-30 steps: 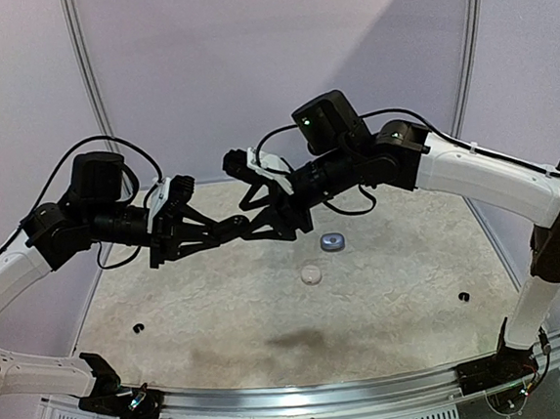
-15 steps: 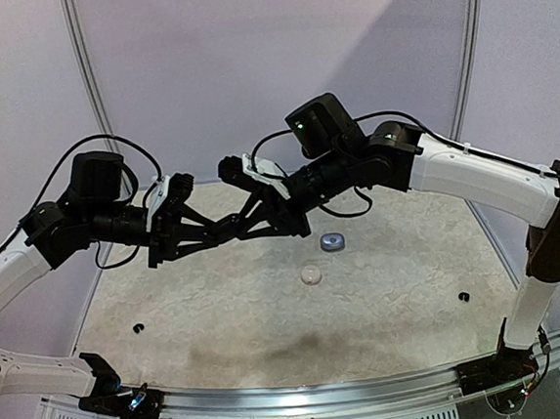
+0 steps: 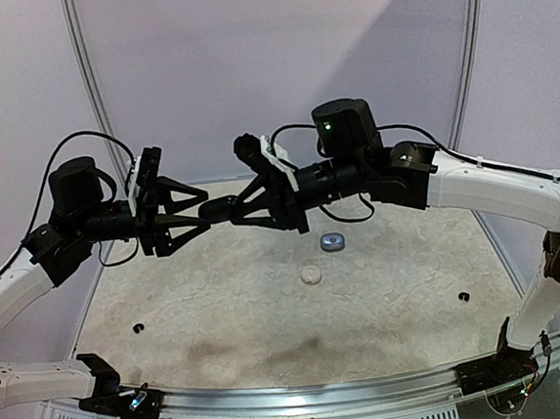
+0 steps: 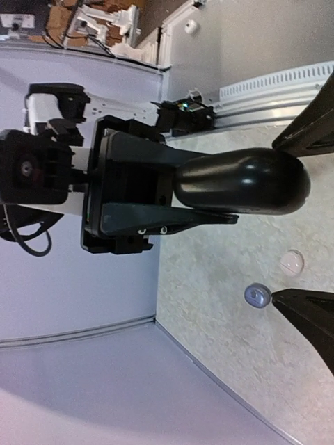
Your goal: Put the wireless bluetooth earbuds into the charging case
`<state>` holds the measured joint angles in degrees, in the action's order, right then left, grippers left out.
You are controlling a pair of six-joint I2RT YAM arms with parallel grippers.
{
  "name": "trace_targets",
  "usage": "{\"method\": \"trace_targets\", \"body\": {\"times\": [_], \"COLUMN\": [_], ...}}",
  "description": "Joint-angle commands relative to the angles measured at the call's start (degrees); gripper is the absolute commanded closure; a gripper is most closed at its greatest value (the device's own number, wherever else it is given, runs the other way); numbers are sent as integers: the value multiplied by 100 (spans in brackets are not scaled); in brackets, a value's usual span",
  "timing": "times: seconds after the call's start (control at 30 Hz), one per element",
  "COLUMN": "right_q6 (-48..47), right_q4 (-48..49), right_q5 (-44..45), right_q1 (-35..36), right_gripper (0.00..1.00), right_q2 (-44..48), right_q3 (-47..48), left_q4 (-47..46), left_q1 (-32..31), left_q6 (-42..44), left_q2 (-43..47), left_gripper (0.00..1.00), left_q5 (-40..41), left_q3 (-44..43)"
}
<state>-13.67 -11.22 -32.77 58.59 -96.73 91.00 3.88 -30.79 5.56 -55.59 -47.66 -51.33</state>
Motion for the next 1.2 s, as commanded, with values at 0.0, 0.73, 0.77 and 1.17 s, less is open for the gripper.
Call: {"method": "trace_targets", "body": {"times": [0.0,0.73,0.77,1.17], "right_q6": [789,975,980,936], "right_q4": [1410,1540,1545,1452], "right_q5": [-229,-160,-167,-97], "right_q1": [-39,-49,-46,-47], "right_gripper": [100,100,100,100], "right_q2": [306,25,18,-4], "right_q3": [-90,76,76,83], "left_q4": [-1656,-2937,-2925,-3025], "left_q1": [60,-170,-193,-323], "left_q6": [-963,-1521,-1553,-1750], "left_q2": [-66,-342,-358,-452], "left_gripper": [39,60,60,91], "left_q5": [-557,-814,-796,-701], "left_q3": [281,123,104,66]}}
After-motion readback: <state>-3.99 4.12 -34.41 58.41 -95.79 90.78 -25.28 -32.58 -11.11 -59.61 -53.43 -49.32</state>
